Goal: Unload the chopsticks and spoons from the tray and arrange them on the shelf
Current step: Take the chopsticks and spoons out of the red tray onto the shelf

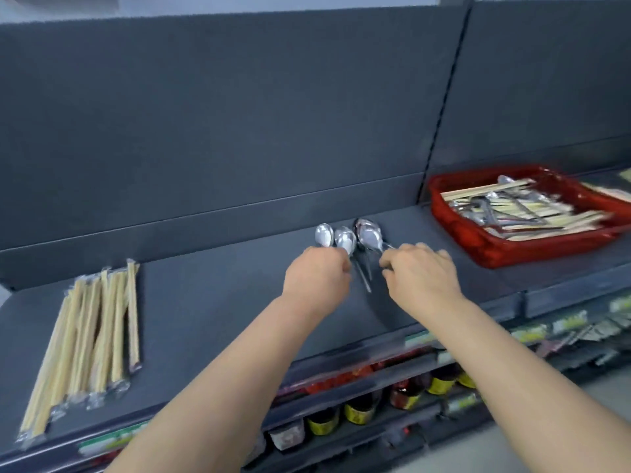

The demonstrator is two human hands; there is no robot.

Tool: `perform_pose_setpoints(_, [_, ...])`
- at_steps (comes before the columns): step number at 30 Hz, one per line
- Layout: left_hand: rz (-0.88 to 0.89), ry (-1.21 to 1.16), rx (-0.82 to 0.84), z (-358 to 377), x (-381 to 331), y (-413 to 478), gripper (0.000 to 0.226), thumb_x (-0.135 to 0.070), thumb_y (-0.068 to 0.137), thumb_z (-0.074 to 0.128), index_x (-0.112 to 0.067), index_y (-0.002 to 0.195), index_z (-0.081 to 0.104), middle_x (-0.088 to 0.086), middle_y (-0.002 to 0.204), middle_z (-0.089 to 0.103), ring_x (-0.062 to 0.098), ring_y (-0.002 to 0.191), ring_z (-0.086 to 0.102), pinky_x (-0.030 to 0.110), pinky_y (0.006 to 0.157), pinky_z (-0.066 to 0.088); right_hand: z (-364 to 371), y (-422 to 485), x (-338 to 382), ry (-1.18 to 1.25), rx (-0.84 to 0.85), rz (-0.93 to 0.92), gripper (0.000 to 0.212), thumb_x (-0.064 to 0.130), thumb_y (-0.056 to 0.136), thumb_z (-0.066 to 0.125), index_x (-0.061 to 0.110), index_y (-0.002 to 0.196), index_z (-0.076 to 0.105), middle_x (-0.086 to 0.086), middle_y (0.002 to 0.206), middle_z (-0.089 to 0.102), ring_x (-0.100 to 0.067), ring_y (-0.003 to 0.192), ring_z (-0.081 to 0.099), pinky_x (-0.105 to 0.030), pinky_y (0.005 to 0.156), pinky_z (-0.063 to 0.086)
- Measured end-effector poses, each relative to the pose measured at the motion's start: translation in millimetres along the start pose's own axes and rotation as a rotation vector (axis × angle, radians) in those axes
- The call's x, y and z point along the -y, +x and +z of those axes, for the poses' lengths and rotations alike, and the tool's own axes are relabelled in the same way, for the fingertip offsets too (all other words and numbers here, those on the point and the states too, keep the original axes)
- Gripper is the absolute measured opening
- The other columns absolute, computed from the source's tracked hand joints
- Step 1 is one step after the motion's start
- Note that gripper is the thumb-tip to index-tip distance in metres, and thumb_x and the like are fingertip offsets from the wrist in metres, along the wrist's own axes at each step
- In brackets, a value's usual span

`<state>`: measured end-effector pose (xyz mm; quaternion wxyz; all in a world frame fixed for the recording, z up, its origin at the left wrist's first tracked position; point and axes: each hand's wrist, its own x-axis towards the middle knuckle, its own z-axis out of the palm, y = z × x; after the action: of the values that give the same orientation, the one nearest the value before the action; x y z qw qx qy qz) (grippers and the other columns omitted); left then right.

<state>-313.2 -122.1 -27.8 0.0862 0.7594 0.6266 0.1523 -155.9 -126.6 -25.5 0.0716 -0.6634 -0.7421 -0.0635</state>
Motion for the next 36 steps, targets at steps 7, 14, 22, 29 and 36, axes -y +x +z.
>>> perform_pose_setpoints(7, [0.069, -0.177, -0.01, 52.8, -151.7, 55.8, 0.017, -0.018, 0.086, 0.058, -0.02, 0.1, 0.069, -0.001, 0.099, 0.072, 0.022, 0.098, 0.064, 0.034, 0.085, 0.051, -16.2, 2.1, -172.5, -0.002, -0.078, 0.142, 0.041, 0.007, 0.089, 0.047, 0.03, 0.12, 0.06, 0.002, 0.124, 0.058, -0.022, 0.122, 0.043, -0.04, 0.094, 0.035])
perform_pose_setpoints(14, [0.061, -0.143, -0.119, 82.3, -242.5, 103.2, 0.023, -0.019, 0.089, 0.054, -0.022, 0.107, 0.068, -0.002, 0.106, 0.071, 0.022, 0.103, 0.061, 0.03, 0.082, 0.048, -7.6, 7.1, -288.0, 0.034, -0.033, 0.203, 0.041, 0.007, 0.088, 0.049, 0.031, 0.118, 0.062, 0.003, 0.122, 0.058, -0.022, 0.119, 0.045, -0.04, 0.091, 0.036])
perform_pose_setpoints(22, [-0.063, -0.027, -0.078, 92.3, -248.2, 163.3, 0.022, -0.017, 0.086, 0.054, -0.024, 0.102, 0.068, -0.001, 0.106, 0.069, 0.024, 0.1, 0.062, 0.03, 0.079, 0.05, 4.1, 44.7, -325.6, 0.106, -0.029, 0.205, 0.028, 0.019, 0.093, 0.052, 0.036, 0.109, 0.065, 0.005, 0.108, 0.068, -0.021, 0.111, 0.055, -0.04, 0.097, 0.036])
perform_pose_setpoints(29, [-0.084, 0.068, -0.005, 110.8, -262.4, 226.7, 0.015, -0.025, 0.084, 0.058, -0.015, 0.091, 0.066, 0.004, 0.092, 0.069, 0.027, 0.085, 0.064, 0.028, 0.063, 0.046, 7.8, 79.4, -358.6, 0.109, 0.0, 0.225, 0.021, 0.021, 0.093, 0.052, 0.035, 0.092, 0.068, 0.01, 0.089, 0.068, -0.019, 0.095, 0.061, -0.034, 0.086, 0.039])
perform_pose_setpoints(36, [-0.221, 0.108, 0.075, 125.5, -281.2, 255.6, 0.046, -0.04, 0.082, 0.069, -0.011, 0.113, 0.051, 0.006, 0.104, 0.066, 0.028, 0.099, 0.063, 0.029, 0.068, 0.043, 18.2, 117.8, -385.3, 0.172, 0.066, 0.264, 0.02, 0.027, 0.093, 0.054, 0.039, 0.1, 0.068, 0.01, 0.103, 0.07, -0.018, 0.1, 0.063, -0.029, 0.081, 0.045])
